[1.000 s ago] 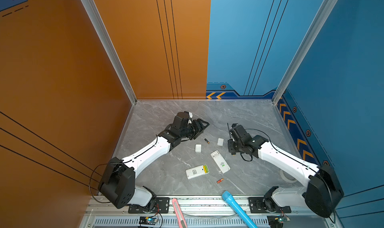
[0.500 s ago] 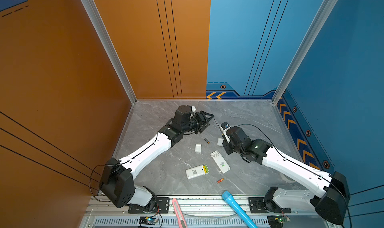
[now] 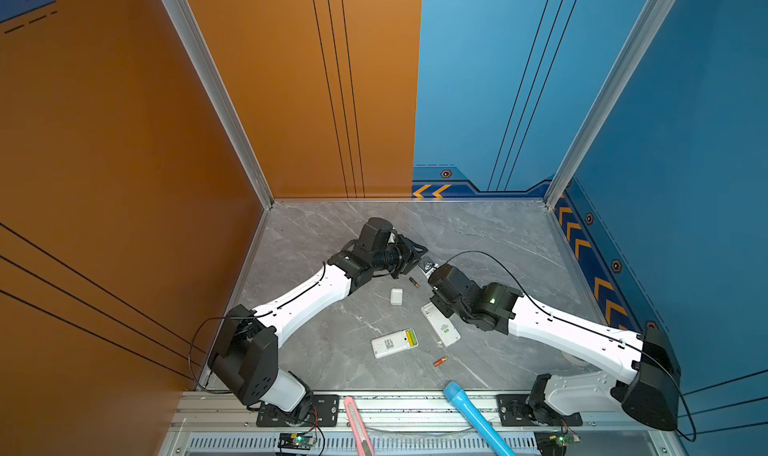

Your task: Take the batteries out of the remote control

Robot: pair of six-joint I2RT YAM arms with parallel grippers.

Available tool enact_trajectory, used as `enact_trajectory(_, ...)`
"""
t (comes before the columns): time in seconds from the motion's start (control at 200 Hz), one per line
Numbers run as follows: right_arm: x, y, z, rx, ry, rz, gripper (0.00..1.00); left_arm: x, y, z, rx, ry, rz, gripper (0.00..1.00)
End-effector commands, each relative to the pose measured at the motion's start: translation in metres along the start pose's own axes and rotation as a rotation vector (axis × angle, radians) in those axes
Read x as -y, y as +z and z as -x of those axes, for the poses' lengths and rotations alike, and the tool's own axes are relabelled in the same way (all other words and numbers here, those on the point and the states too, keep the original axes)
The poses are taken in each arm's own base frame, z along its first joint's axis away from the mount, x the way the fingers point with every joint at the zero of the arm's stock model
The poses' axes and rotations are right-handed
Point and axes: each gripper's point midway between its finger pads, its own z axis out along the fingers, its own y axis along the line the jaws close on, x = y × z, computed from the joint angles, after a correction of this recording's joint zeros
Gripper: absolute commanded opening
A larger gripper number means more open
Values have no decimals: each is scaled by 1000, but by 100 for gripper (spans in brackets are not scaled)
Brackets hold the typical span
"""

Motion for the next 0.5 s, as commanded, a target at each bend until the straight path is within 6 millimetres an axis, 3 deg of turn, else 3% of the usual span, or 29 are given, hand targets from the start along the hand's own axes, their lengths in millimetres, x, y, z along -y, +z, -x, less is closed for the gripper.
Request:
enact_trajectory(0.0, 8, -7, 7, 12, -36, -37, 0, -15, 0, -2, -14, 10, 38, 18)
enact_trajectory(0.14, 3, -10, 13, 19, -70, -18, 0, -35, 1, 3, -4, -3, 71, 0)
enact_trajectory(0.31, -8, -16, 21, 38, -58, 71, 0, -42, -3, 11, 15, 21, 89, 0)
enact_trajectory(0.34, -11, -18, 23, 36, -37, 111, 13, -42, -3, 12, 18, 21, 78, 0)
enact_trajectory(0.405, -17, -22, 30, 14, 72, 248, 56, -47, -5, 16, 41, 19, 35, 0)
enact_trajectory(0.49, -4, -30, 47, -1, 292, 411, 68, -38, -13, 25, 101, 50, -90, 0)
